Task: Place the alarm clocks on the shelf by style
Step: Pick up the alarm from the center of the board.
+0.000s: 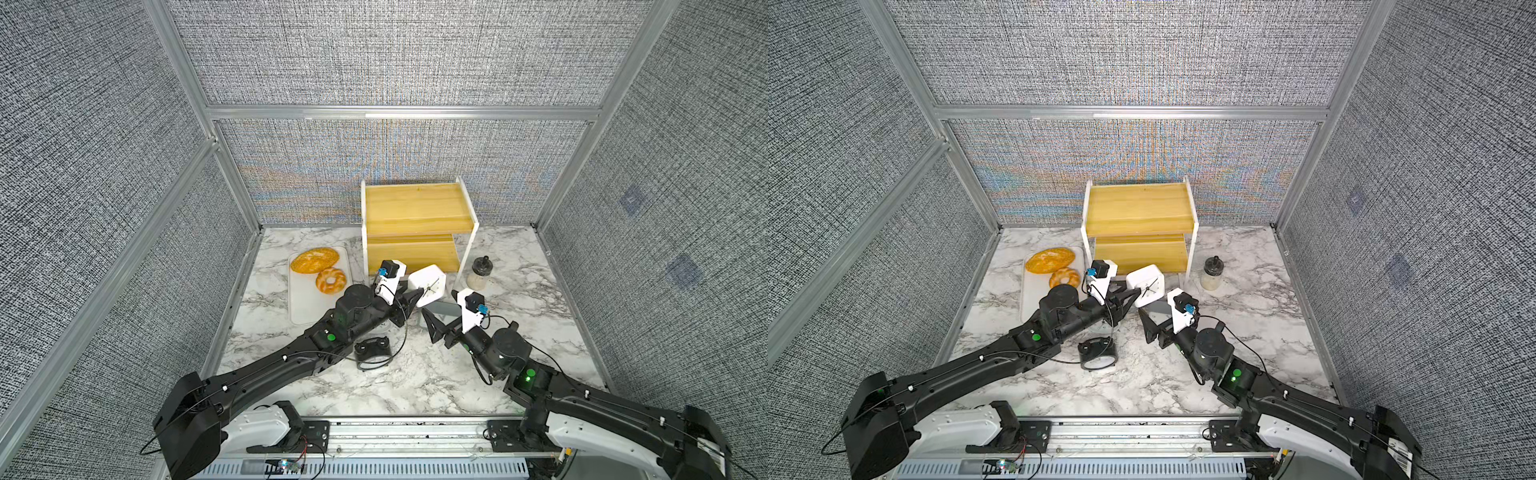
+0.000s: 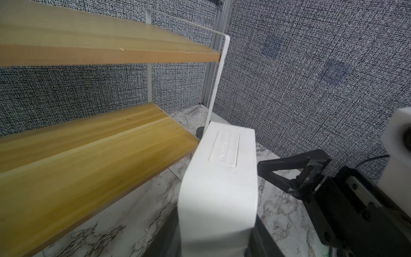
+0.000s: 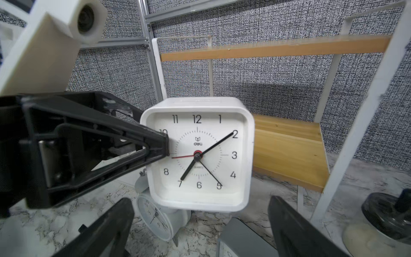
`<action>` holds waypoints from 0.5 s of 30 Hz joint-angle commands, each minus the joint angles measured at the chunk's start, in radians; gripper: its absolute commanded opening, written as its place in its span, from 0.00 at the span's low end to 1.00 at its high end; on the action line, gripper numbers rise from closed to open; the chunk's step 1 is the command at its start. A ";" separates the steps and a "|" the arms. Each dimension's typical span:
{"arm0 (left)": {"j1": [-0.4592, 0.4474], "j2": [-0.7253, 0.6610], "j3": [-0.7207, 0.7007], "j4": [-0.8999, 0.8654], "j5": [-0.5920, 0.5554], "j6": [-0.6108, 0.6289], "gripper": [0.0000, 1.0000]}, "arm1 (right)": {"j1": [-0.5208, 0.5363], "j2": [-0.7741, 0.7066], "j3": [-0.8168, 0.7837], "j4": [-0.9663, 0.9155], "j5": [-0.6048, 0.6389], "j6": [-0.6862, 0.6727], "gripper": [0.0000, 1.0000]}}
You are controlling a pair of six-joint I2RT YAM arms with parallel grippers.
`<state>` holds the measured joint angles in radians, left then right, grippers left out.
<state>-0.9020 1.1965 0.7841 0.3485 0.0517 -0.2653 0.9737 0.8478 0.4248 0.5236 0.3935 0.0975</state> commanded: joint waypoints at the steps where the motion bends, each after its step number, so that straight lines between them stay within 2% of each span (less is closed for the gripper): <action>1: -0.006 0.013 0.011 0.068 -0.005 0.006 0.04 | 0.000 0.007 0.015 0.043 0.031 -0.026 0.99; 15: -0.019 0.023 0.029 0.057 0.014 0.016 0.04 | 0.001 0.071 0.061 -0.008 0.059 -0.058 0.99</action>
<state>-0.9165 1.2251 0.7994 0.3634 0.0387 -0.2584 0.9745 0.9127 0.4793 0.5190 0.4347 0.0494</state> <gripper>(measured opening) 0.431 0.989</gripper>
